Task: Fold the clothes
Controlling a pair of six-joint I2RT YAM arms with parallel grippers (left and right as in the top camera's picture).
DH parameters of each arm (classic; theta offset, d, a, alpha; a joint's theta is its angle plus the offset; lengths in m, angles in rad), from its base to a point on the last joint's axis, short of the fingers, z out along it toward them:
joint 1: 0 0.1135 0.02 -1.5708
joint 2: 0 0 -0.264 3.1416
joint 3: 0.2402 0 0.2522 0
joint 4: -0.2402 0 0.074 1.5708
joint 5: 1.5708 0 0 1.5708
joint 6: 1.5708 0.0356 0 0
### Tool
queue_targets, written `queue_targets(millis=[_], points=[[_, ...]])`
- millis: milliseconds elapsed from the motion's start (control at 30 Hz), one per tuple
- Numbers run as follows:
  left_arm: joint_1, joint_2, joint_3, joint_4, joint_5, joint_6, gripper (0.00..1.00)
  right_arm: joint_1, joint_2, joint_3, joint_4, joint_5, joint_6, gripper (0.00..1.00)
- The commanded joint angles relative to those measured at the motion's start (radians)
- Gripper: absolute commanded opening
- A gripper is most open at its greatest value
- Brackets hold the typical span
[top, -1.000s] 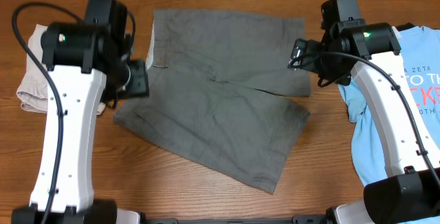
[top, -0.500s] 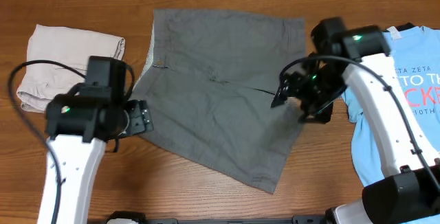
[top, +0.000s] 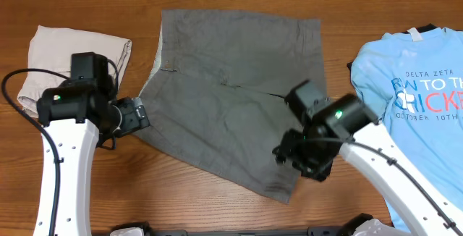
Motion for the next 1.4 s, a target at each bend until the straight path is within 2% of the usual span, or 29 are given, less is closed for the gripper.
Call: queue_targets(millis=[0, 167, 267, 367, 533, 767, 967, 1367], points=[[0.02, 0.007, -0.001, 0.004, 0.062, 0.027, 0.87, 0.047, -0.037, -0.14, 0.063, 0.013, 0.229, 0.55], [0.02, 0.007, -0.002, 0.007, 0.062, 0.027, 0.88, 0.069, -0.048, -0.32, 0.284, -0.081, 0.28, 0.55], [0.02, 0.007, -0.002, 0.011, 0.062, 0.027, 0.88, 0.069, -0.048, -0.407, 0.43, -0.126, 0.359, 0.55], [0.02, 0.007, -0.002, 0.011, 0.062, 0.027, 0.89, 0.069, -0.048, -0.46, 0.497, -0.123, 0.431, 0.55], [0.02, 0.007, -0.002, 0.005, 0.061, 0.027, 0.88, 0.069, -0.048, -0.486, 0.48, -0.094, 0.472, 0.56], [0.02, 0.007, -0.002, 0.005, 0.062, 0.027, 0.89, 0.069, -0.048, -0.576, 0.537, -0.113, 0.632, 0.59], [0.02, 0.007, -0.002, 0.007, 0.062, 0.027, 0.89, 0.069, -0.048, -0.608, 0.668, -0.121, 0.639, 0.59], [0.02, 0.007, -0.002, 0.009, 0.061, 0.026, 0.9, 0.069, -0.048, -0.608, 0.618, -0.053, 0.684, 0.6]])
